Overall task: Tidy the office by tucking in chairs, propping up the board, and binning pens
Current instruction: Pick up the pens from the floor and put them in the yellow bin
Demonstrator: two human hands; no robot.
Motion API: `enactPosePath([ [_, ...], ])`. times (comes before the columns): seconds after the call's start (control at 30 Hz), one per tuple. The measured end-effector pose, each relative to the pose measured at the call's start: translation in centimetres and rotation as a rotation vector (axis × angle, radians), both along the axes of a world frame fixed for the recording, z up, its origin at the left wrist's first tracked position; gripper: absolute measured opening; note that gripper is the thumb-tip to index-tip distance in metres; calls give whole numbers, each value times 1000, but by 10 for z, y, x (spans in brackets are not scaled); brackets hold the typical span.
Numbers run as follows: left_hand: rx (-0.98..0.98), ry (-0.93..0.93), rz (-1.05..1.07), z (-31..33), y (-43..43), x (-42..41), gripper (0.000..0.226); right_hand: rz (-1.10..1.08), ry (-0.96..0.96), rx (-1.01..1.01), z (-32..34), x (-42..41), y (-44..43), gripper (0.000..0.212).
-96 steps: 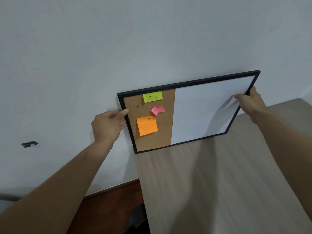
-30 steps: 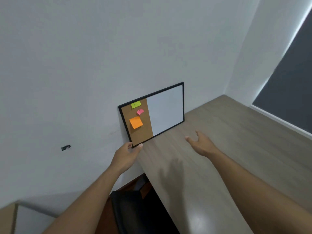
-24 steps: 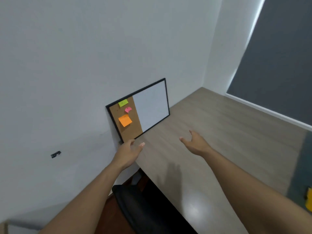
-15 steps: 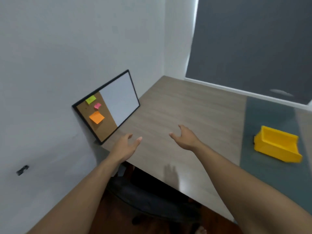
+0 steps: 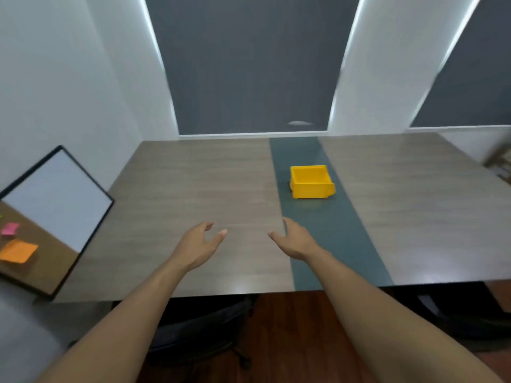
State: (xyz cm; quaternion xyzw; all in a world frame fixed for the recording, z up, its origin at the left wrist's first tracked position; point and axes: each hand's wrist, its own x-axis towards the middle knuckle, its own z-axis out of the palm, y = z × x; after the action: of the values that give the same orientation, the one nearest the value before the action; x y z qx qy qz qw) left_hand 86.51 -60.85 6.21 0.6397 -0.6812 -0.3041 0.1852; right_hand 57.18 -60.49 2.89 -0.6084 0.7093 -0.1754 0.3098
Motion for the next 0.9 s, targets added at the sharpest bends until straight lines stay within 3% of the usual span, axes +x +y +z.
enactPosePath([
  [0.4, 51, -13, -357, -16, 134, -191, 76, -317, -66, 61, -29, -163, 243, 93],
  [0.9, 120, -141, -969, -57, 345, -416, 73, -941, -236, 104, -87, -256, 586, 90],
])
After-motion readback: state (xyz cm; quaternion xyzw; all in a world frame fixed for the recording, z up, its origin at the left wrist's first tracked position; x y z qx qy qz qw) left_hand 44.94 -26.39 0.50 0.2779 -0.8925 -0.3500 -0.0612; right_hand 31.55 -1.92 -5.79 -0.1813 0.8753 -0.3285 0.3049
